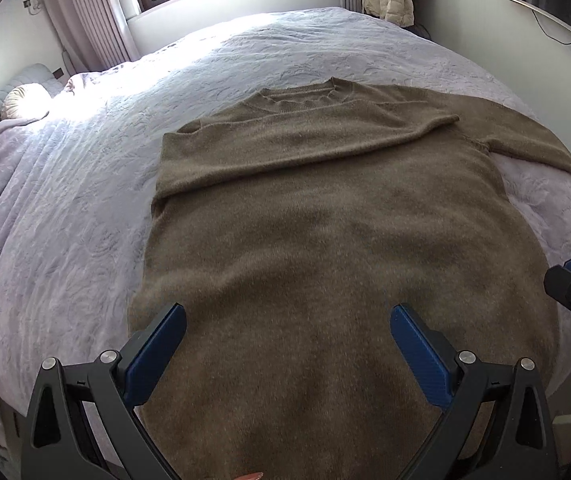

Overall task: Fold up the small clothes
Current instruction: 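Move the open right tool over to the other sleeve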

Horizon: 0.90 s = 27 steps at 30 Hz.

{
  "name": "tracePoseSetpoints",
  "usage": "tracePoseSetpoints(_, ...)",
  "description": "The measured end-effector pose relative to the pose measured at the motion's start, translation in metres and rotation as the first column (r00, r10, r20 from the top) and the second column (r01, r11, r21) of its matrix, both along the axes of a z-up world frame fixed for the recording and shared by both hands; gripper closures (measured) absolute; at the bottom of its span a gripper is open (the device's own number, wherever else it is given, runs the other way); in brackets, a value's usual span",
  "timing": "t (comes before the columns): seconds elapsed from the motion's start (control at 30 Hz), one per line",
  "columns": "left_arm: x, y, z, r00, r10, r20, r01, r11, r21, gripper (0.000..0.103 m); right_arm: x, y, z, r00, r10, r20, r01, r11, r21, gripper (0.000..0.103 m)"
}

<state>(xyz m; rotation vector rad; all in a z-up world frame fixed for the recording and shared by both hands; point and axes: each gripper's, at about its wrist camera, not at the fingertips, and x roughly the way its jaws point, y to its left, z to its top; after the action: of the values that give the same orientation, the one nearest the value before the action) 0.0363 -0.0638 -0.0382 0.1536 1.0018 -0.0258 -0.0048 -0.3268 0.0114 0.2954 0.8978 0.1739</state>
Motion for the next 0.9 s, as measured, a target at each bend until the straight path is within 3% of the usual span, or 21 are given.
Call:
tracePoseSetpoints(0.67,-0.021,-0.011,-0.013,0.999,0.003,-0.049,-0.001,1.0,0.031,0.001,-0.007,-0.003,-0.01,0.999,-0.013,-0.034,0.009,0.993,-0.114,0.018)
tracePoseSetpoints(0.9,-0.021,-0.024,-0.014,0.999,-0.013,-0.051,0.016,0.998,0.065,0.001,-0.009,-0.015,-0.016,0.999,-0.019,-0.044,0.016,0.997,-0.069,0.018)
